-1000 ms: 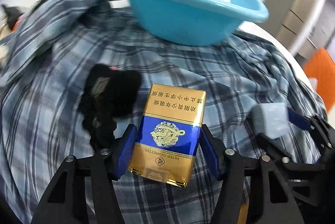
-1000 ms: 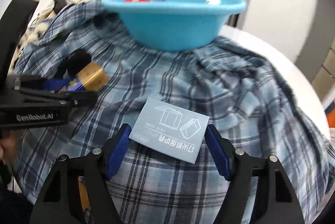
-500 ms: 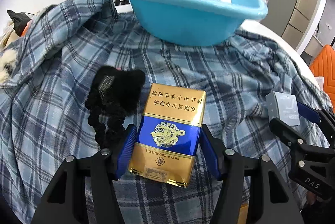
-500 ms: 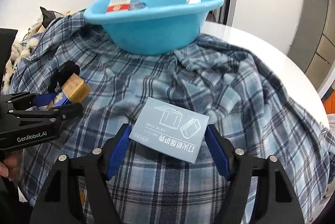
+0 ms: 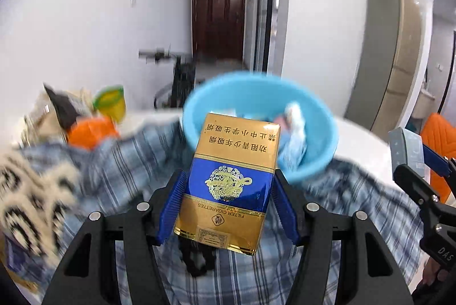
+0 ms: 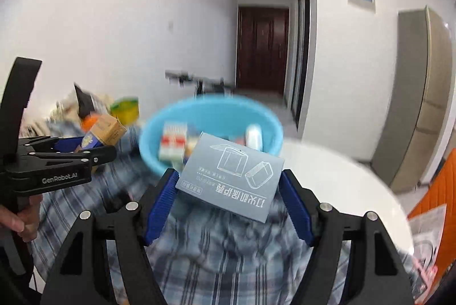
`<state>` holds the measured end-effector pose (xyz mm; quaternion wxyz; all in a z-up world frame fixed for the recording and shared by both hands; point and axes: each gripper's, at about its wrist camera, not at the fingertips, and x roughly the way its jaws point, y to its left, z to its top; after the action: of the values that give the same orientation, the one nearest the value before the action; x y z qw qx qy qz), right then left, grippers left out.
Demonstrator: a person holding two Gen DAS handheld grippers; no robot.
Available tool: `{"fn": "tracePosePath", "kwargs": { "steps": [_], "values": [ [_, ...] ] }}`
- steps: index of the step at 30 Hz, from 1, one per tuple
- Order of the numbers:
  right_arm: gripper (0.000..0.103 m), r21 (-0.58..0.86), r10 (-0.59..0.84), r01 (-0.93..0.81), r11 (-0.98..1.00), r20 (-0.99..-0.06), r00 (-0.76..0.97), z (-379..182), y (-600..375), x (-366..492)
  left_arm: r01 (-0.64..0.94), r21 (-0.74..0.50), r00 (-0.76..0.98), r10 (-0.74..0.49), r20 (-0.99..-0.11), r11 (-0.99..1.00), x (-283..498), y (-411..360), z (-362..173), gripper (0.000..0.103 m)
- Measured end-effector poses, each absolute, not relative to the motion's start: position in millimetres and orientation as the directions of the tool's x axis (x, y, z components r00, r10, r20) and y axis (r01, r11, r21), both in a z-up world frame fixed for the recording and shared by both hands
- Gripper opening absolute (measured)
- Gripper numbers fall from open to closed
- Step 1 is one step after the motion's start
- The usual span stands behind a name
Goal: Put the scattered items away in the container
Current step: 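Carry both held boxes over the light blue basin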
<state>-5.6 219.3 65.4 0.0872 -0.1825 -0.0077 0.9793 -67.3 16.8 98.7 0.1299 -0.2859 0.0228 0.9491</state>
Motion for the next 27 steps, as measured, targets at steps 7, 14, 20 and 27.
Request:
{"fn": "tracePosePath", "kwargs": {
  "steps": [7, 14, 20, 27],
  "values": [
    [0.071, -0.071, 0.197, -0.185, -0.98, -0.256, -0.946, 94, 210, 12, -0.288, -0.02, -0.846, 0.264, -0.463, -0.957, -47, 14, 134, 0.063],
    [0.071, -0.049, 0.163, -0.155, -0.987, -0.27, -0.949, 89, 214, 5, -0.304, -0.028, -0.834, 0.28, -0.475, -0.952, -52, 22, 128, 0.063],
    [0.071, -0.001, 0.11, -0.114, -0.994, -0.278, -0.954, 86, 233, -29, -0.317, -0.014, -0.856, 0.293, -0.426, -0.948, -93, 38, 131, 0.063],
    [0.071, 0.003, 0.074, -0.079, -0.997, -0.31, -0.948, 97, 262, -125, -0.349, -0.071, -0.87, 0.351, -0.347, -0.935, -179, 54, 151, 0.063]
  ]
}}
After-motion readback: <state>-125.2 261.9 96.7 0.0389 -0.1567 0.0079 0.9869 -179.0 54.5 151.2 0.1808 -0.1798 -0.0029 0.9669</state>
